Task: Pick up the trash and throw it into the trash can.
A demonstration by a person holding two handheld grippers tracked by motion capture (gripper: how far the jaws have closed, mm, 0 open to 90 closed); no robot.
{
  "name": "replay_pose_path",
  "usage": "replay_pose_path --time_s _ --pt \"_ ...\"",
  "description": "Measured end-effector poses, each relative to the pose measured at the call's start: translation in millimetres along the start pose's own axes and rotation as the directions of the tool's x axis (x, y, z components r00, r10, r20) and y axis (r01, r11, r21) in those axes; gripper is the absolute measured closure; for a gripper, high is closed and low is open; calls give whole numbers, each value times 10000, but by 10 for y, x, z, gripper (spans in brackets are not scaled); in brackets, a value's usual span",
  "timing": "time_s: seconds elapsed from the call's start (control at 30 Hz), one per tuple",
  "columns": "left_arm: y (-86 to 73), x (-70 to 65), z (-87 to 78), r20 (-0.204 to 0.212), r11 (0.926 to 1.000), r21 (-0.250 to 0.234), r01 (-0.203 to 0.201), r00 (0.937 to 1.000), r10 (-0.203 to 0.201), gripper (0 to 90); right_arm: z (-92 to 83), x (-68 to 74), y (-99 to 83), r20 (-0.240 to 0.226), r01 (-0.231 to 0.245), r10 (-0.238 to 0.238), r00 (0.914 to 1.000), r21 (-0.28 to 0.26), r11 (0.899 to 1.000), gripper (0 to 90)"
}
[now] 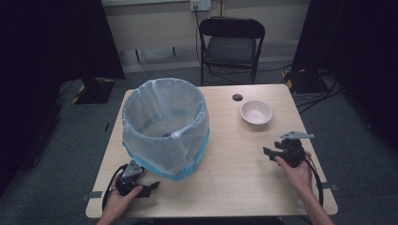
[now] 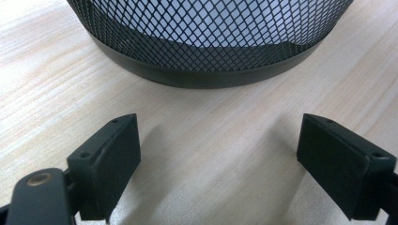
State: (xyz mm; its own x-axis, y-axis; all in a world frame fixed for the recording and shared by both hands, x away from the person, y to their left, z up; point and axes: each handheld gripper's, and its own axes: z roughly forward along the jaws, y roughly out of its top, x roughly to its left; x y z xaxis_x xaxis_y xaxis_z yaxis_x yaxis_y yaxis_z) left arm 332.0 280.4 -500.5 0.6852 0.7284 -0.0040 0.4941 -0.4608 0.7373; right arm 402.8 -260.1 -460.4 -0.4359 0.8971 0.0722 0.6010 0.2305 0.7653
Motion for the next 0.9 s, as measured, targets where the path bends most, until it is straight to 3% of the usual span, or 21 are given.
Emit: replay_pose_path --time_s 0.17,0.37,0.57,0.9 --pt "0 0 0 1 10000 -4 4 10000 -4 134 70 -44 143 24 144 -144 9999 149 9998 462" --pt "0 0 0 0 10000 0 3 10000 -3 134 216 -205 303 -7 40 -39 10000 429 9991 401" --pt "0 0 0 2 10000 -3 1 10000 -1 133 325 -368 539 440 55 -72 9990 378 9993 355" --pt "0 0 0 -19 10000 -14 -5 10000 5 134 616 -543 885 1020 106 -159 9947 522 9986 379"
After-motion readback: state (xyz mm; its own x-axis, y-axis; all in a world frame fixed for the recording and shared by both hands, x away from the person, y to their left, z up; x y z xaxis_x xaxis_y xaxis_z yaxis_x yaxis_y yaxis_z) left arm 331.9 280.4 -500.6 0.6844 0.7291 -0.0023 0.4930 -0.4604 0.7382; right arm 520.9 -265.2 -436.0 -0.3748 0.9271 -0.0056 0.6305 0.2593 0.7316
